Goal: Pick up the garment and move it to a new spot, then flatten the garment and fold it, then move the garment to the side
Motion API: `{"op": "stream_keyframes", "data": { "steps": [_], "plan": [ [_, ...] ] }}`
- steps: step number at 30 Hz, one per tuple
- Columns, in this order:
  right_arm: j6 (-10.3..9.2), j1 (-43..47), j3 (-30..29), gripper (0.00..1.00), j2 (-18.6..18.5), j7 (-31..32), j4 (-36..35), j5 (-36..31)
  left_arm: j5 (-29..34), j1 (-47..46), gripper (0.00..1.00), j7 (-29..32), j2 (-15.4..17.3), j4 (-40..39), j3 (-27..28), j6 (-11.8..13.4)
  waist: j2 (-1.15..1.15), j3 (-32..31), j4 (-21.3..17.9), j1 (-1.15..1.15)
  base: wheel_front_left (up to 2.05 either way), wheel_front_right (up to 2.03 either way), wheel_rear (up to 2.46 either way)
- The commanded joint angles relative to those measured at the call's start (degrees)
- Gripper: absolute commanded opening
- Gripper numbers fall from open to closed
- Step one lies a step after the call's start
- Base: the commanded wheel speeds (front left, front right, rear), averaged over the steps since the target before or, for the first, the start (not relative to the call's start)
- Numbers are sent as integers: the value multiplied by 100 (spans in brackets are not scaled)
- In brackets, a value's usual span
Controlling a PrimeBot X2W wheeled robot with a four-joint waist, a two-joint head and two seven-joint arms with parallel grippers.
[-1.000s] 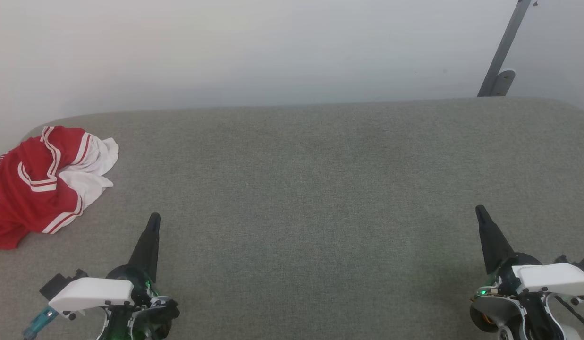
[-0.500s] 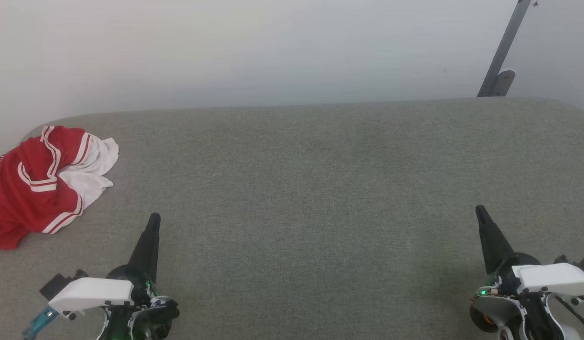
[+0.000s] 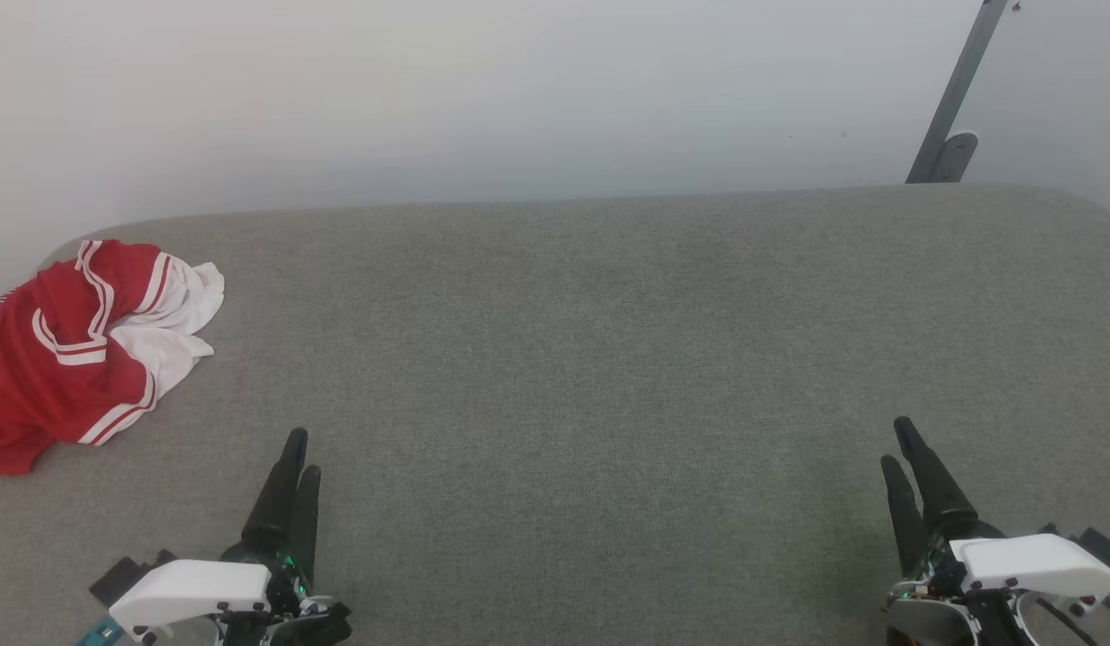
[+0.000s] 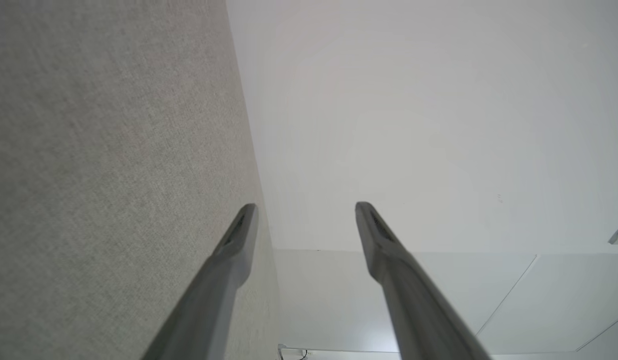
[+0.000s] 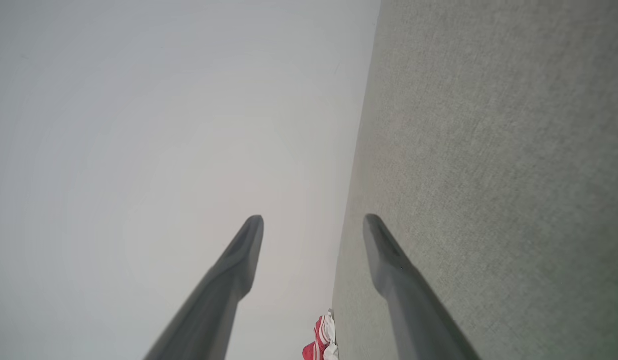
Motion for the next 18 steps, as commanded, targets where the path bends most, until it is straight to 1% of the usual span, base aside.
{"op": "stream_keyframes", "data": {
  "steps": [1, 7, 8, 18],
  "plan": [
    [0, -166, 77, 100, -87, -72, -144, -123, 172, -91, 100, -70, 57, -155, -41, 24, 0, 1, -2, 0, 0, 0, 0],
    [0, -245, 324, 100, -291, -287, -107, -693, 757, -89, 100, -237, 163, -240, -138, 182, 0, 5, -13, 0, 0, 0, 0],
    [0, -245, 324, 100, -291, -287, -107, -693, 757, -89, 100, -237, 163, -240, -138, 182, 0, 5, -13, 0, 0, 0, 0],
    [0, -424, 675, 100, -581, -540, 112, -1739, 2113, -90, 100, -483, 406, -296, -344, 435, 0, 4, -36, 0, 0, 0, 0]
  ]
}}
